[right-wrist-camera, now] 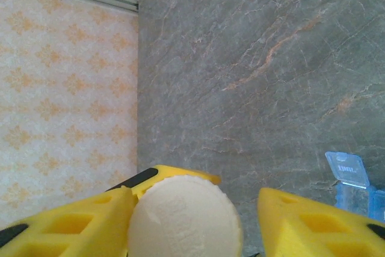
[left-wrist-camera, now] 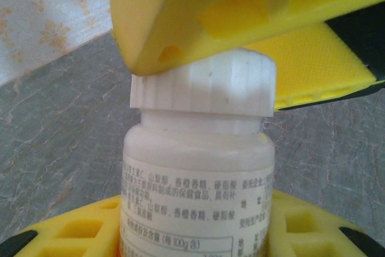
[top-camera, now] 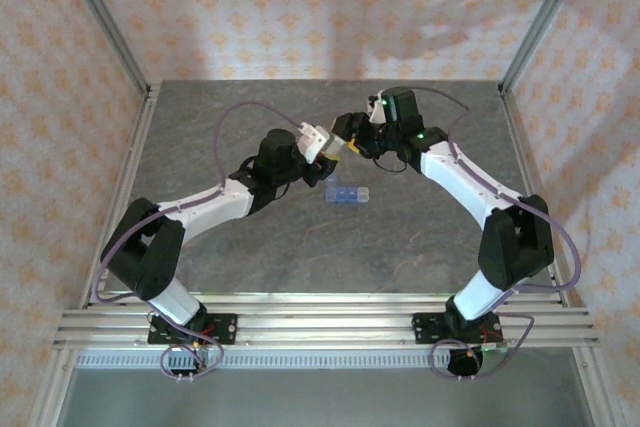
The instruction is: Sort the pills into containers
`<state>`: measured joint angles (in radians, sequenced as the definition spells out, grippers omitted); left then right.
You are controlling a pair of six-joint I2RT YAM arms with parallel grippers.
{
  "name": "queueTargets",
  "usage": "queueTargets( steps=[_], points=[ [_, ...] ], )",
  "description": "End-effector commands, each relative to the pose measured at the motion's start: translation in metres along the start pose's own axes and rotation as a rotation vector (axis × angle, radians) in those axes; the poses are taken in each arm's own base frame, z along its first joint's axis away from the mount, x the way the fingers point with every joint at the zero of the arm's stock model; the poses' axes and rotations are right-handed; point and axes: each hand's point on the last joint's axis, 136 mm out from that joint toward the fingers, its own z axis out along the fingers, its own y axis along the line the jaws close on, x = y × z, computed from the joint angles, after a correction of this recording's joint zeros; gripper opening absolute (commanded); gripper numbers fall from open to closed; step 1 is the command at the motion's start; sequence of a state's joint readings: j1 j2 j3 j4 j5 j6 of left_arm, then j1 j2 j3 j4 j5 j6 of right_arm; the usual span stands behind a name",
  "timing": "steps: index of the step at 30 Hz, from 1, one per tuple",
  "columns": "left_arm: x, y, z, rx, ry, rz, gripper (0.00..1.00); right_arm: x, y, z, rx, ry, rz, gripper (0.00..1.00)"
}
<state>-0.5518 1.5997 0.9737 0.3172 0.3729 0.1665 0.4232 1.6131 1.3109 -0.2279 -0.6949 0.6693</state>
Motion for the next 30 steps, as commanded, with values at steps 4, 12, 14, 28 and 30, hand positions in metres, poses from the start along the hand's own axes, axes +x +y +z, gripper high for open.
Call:
queueTargets(
  steps=[4,12,14,28,30],
  points=[
    [-0.022,0.000,0.003,-0.009,-0.061,0.023,0.00,-0.002,0.011,-0.001,-0.031,-0.012,-0.030,0.43],
    [-0.035,-0.012,-0.005,0.082,-0.092,-0.015,0.00,-0.003,0.015,-0.006,-0.058,-0.020,-0.165,0.38],
    [-0.040,-0.018,-0.010,0.135,-0.110,-0.044,0.00,-0.002,0.016,-0.008,-0.097,-0.018,-0.227,0.38],
    [-0.055,-0.033,-0.018,0.277,-0.149,-0.144,0.00,-0.004,0.036,-0.023,-0.247,-0.013,-0.323,0.49],
    [-0.049,-0.027,-0.015,0.237,-0.128,-0.125,0.00,-0.009,0.036,-0.027,-0.225,-0.035,-0.310,0.58]
  ],
)
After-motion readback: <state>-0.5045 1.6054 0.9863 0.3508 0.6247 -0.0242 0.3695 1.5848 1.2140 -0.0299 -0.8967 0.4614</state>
